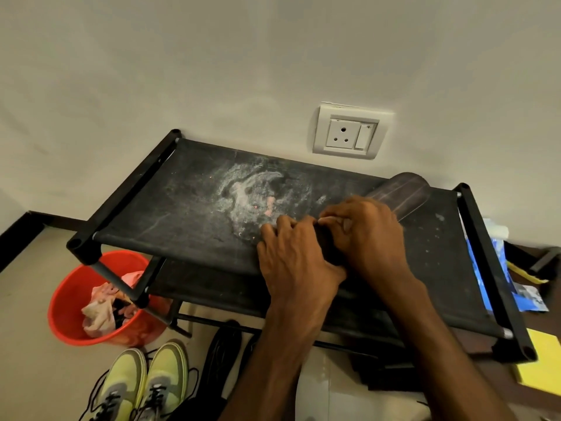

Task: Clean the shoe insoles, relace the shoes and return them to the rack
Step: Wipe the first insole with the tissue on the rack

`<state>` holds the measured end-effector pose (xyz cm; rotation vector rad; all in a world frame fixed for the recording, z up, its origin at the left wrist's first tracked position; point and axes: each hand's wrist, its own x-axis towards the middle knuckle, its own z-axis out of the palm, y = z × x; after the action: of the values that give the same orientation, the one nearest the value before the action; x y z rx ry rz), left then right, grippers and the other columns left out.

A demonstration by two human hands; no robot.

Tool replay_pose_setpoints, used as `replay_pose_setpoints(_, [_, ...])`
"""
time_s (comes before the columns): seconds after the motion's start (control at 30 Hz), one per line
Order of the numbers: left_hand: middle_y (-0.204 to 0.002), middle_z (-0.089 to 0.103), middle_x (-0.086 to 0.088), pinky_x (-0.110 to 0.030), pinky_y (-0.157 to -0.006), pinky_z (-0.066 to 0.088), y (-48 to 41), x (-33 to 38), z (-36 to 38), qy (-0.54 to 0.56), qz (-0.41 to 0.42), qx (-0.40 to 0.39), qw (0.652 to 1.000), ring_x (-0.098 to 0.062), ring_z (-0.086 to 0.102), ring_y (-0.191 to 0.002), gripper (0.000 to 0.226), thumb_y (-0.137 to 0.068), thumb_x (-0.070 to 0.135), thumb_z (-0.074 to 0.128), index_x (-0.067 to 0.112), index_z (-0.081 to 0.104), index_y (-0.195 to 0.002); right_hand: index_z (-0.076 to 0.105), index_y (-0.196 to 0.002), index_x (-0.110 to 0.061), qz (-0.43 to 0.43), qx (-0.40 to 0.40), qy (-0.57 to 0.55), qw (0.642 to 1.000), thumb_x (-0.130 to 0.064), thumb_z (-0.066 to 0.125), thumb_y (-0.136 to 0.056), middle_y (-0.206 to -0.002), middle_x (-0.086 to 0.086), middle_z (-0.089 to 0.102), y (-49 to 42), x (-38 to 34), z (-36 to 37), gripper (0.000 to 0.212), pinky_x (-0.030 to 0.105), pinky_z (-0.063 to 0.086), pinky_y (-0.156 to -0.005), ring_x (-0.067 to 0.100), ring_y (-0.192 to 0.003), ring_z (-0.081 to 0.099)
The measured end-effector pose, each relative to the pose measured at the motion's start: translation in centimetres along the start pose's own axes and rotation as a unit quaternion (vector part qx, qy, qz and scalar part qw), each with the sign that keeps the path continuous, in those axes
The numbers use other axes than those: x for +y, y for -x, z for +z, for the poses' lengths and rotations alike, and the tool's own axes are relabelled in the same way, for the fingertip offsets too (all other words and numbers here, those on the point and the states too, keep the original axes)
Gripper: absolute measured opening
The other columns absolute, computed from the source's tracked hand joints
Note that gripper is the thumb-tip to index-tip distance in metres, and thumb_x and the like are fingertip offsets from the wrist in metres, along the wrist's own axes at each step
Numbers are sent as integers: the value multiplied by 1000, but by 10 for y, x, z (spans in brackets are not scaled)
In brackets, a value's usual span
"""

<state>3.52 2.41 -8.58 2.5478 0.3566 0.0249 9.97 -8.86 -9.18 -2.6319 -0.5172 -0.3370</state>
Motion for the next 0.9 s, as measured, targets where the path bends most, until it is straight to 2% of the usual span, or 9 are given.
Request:
replay_pose_setpoints(0.07, [-134, 47, 5, -33, -103, 39, -2, -2, -1, 2, -4, -1, 1000, -20, 37, -127, 78, -70, 54, 83, 32, 49, -137, 80, -92, -24, 6, 9, -6, 1000, -28, 66, -90, -90, 1, 71, -3, 1, 4, 14, 49, 57, -74, 23, -85, 66])
replay_pose_setpoints(0.13, [-133, 49, 6, -33, -103, 39, -2, -2, -2, 11, -12, 0, 1000, -20, 38, -127, 84, -65, 61, 85, 33, 51, -137, 80, -95, -28, -5, -19, 4, 1000, -30, 70, -92, -91, -1, 73, -1, 3, -3, 11, 48, 58, -74, 21, -86, 67])
replay_pose_setpoints(0.33, [-131, 51, 9, -34, -102, 40, 0, 0, -2, 37, -32, 15, 999, -18, 37, -127, 96, -51, 71, 87, 33, 52, -132, 79, -85, -39, 36, -245, -4, 969, -32, 78, -87, -86, -21, 73, 2, 16, -47, 7, 34, 60, -80, -1, -79, 67])
replay_pose_setpoints(0.43, [-131, 51, 9, -33, -99, 40, 2, 0, -3, 34, -31, 22, 999, -18, 38, -125, 96, -51, 70, 87, 33, 53, -133, 79, -87, -38, 24, -191, -20, 981, -26, 75, -89, -87, -21, 75, 6, 11, -39, 13, 35, 61, -79, -1, -79, 68])
replay_pose_setpoints(0.53, [-128, 51, 6, -33, -99, 42, 3, 1, -2, 18, -26, 27, 999, -18, 39, -123, 83, -61, 61, 86, 32, 54, -132, 79, -96, -33, -2, -67, -45, 997, -22, 72, -91, -93, -8, 77, 6, 2, -13, 14, 44, 61, -77, 14, -83, 72])
replay_pose_setpoints(0.6, [-126, 52, 6, -32, -99, 42, 3, 2, -2, 11, -22, 32, 999, -18, 40, -122, 72, -68, 53, 85, 31, 56, -131, 80, -97, -28, -6, -32, -42, 999, -23, 71, -91, -93, -1, 76, 2, 0, -2, 12, 48, 60, -76, 21, -83, 71])
replay_pose_setpoints(0.67, [-123, 54, 6, -31, -98, 42, 2, 0, -1, 17, -25, 37, 999, -18, 42, -121, 68, -69, 49, 85, 30, 58, -128, 80, -100, -29, -8, -50, -29, 998, -25, 70, -92, -93, -1, 76, -1, 0, -1, 13, 47, 60, -77, 20, -83, 71])
replay_pose_setpoints(0.83, [-123, 58, 5, -33, -101, 43, 1, 1, 0, 28, -26, 57, 998, -18, 45, -120, 69, -68, 39, 86, 29, 59, -131, 80, -98, -36, -21, -257, -91, 962, -17, 72, -91, -96, -16, 77, 1, -1, -34, 22, 32, 62, -78, 2, -79, 71])
replay_pose_setpoints(0.9, [-125, 57, 5, -32, -101, 43, 1, 2, 2, 22, -25, 60, 998, -18, 46, -121, 68, -70, 37, 85, 28, 57, -131, 79, -97, -41, -27, -256, -57, 965, -24, 74, -89, -96, -19, 76, 1, -1, -38, 20, 34, 61, -80, 2, -82, 70])
